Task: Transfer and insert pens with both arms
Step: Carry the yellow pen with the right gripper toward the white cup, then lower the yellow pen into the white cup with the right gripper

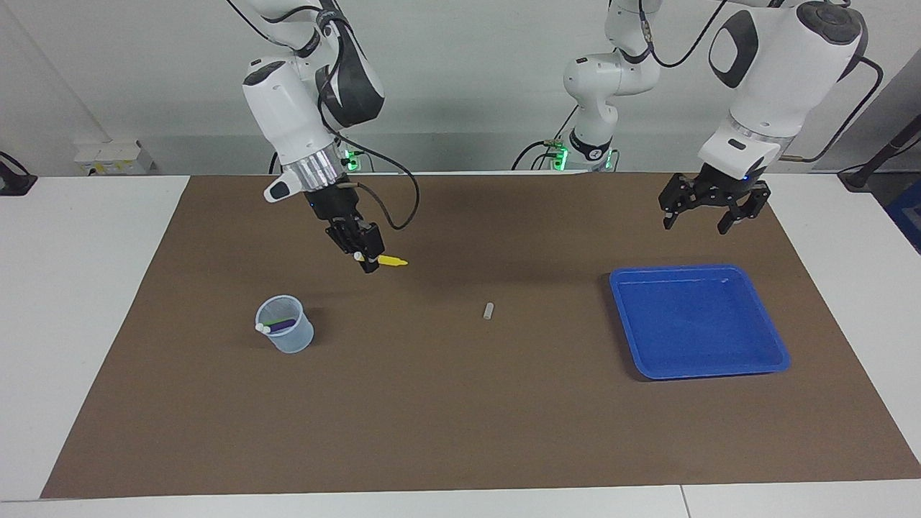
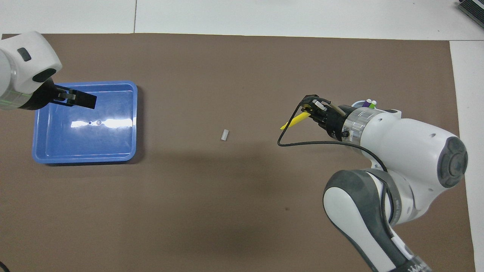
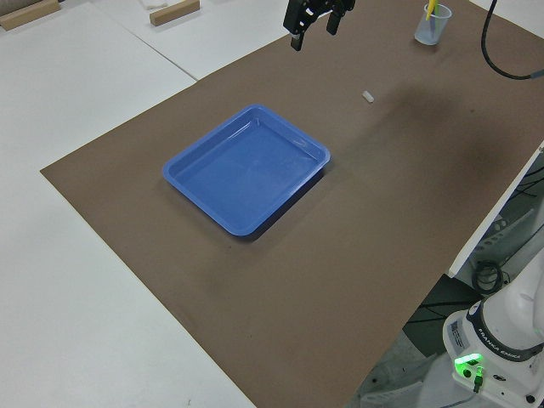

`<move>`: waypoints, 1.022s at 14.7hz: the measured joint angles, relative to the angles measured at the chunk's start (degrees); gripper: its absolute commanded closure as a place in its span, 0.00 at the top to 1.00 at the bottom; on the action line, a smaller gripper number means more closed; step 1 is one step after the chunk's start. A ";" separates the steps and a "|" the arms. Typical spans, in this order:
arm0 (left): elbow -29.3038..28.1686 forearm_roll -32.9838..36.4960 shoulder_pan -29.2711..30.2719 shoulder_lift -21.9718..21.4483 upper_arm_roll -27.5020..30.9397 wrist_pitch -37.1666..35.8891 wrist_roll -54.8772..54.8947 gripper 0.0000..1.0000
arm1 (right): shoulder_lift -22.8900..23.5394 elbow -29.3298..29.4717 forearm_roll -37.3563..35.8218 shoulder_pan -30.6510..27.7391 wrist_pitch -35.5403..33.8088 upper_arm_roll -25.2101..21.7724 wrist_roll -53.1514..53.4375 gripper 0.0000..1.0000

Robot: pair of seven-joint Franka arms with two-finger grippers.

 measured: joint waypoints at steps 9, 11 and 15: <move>0.13 -0.02 -0.45 -2.41 -0.12 -4.47 -4.23 1.00 | -2.33 0.28 -2.20 -4.17 -7.81 -0.02 -9.01 0.00; 0.13 -0.02 -0.44 -2.86 -0.12 -4.68 -4.23 1.00 | -2.46 0.41 -3.17 -6.80 -10.41 -0.08 -14.30 0.00; 0.13 -0.02 -0.50 -3.08 -0.22 -4.99 -4.23 1.00 | -2.65 0.54 -6.60 -11.13 -13.56 -0.17 -22.23 0.00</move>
